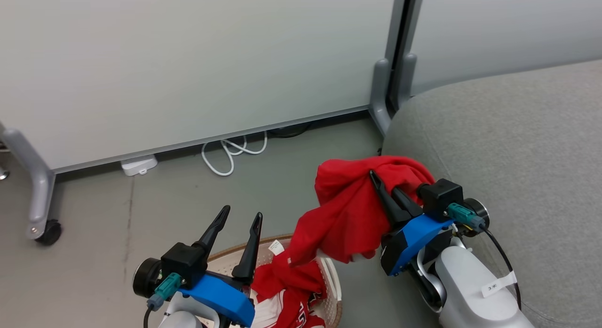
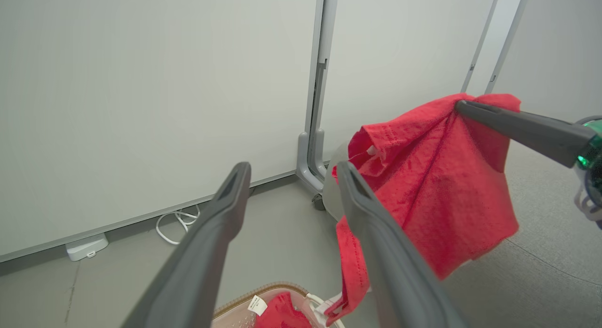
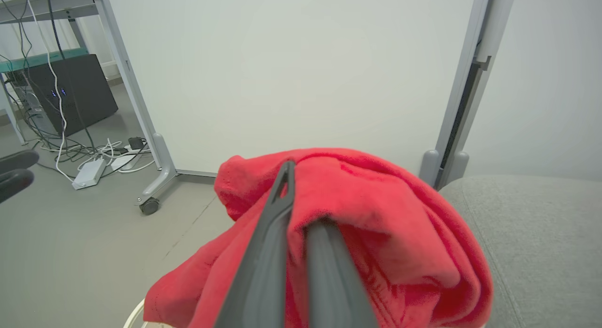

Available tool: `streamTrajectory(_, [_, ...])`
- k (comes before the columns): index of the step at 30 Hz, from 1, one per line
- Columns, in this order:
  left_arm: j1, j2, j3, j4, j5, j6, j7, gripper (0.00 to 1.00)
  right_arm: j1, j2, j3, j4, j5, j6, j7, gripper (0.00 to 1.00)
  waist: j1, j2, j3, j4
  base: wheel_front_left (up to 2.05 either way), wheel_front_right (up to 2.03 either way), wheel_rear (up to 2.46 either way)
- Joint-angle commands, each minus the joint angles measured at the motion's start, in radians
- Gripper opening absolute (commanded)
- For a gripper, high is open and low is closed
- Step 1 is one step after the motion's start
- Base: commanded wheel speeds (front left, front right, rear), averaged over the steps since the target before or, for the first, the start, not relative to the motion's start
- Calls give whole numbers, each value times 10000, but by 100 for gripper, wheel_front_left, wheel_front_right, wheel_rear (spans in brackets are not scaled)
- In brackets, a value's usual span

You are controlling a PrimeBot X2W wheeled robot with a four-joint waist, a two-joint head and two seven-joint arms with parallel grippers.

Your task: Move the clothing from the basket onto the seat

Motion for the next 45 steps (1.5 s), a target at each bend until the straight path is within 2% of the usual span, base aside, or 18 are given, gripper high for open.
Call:
streamTrajectory(1, [31, -6, -45, -52, -32, -12, -27, 100, 125, -22, -12, -11, -4, 1, -35, 0, 0, -1, 35, -306, 0, 0, 0])
streamTrajectory(7, [-7, -13, -107, -87, -60, -13, -27, 100, 63, -22, -9, -6, -33, 1, -35, 0, 0, -1, 76, -995, 0, 0, 0])
streamTrajectory(19, [-149, 21, -161, -204, -39, -13, -27, 100, 105, -21, -114, -107, -82, 1, -35, 0, 0, -1, 215, -2949, 0, 0, 0])
streamTrajectory(29, [-74, 67, -164, -216, -41, -14, -28, 100, 337, -19, -252, -276, -167, 1, -35, 0, 0, -1, 242, -4131, 0, 0, 0])
streamTrajectory(35, [63, 25, -188, -186, -51, -14, -27, 100, 463, -19, -330, -260, -202, 1, -34, 0, 0, -1, 131, -4462, 0, 0, 0])
streamTrajectory(45, [63, 91, -221, -269, 28, -14, -27, 100, 551, -19, -385, -403, -88, 1, -35, 0, 0, -1, 254, -4551, 0, 0, 0])
